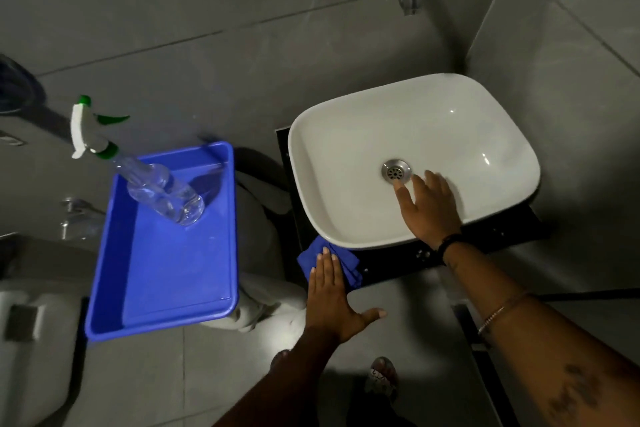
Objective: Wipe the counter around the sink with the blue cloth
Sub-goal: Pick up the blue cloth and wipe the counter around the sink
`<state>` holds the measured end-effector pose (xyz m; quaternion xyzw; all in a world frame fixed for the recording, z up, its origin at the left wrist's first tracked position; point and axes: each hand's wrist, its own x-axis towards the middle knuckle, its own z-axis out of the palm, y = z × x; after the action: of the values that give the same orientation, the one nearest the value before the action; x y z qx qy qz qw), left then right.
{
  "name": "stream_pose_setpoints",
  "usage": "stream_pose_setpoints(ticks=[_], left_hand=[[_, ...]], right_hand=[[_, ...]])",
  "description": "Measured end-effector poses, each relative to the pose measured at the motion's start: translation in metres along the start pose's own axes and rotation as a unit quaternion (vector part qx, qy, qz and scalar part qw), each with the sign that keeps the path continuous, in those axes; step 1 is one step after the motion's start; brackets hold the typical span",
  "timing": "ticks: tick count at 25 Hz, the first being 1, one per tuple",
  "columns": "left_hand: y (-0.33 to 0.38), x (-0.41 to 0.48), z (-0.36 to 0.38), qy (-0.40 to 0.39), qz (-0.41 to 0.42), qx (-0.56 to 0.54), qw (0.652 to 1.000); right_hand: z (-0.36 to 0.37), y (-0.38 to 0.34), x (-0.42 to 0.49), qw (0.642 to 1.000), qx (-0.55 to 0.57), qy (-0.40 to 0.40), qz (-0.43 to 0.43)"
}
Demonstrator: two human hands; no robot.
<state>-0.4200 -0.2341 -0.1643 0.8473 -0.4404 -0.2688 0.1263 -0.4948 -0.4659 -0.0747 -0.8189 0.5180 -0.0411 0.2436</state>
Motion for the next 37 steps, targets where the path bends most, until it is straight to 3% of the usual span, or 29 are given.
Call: stream_pose_setpoints(ticks=[3,7,12,17,24,32,35,37], left_hand=[[-0.027,0.036,-0.039,-0.026,0.018,0.005,0.999],[-0.069,0.118,-0.113,-0.097,0.111,0.065,0.987],[-0.093,0.252,-0.196,-0.125,0.176,0.137,0.967],[-0.100,0.311,-0.212,-0.146,0.200,0.146,0.958],[-0.118,0.232,-0.166,-0.112,0.263,0.091,0.954],[-0.083,0.056,-0.084,-0.139,0.229,0.053,0.962],[-0.046,0.012,-0.065,-0.072,0.222,0.056,0.971],[-0.025,-0.001,-0.070,-0.091,0.206,0.016,0.974]], right_hand=[[0.007,0.000,0.000,0.999,-0.028,0.019,0.020],[0.000,-0.007,-0.003,0.991,-0.097,0.083,-0.027],[0.015,-0.009,-0.001,0.990,-0.100,0.100,0.023],[0.018,-0.002,0.002,0.990,-0.090,0.110,0.017],[0.018,-0.001,0.001,0.990,-0.099,0.091,0.036],[0.004,-0.029,-0.003,0.991,-0.048,0.122,-0.014],[0.013,-0.034,-0.036,0.978,0.042,0.202,-0.019],[0.038,-0.023,-0.089,0.963,0.093,0.252,-0.033]])
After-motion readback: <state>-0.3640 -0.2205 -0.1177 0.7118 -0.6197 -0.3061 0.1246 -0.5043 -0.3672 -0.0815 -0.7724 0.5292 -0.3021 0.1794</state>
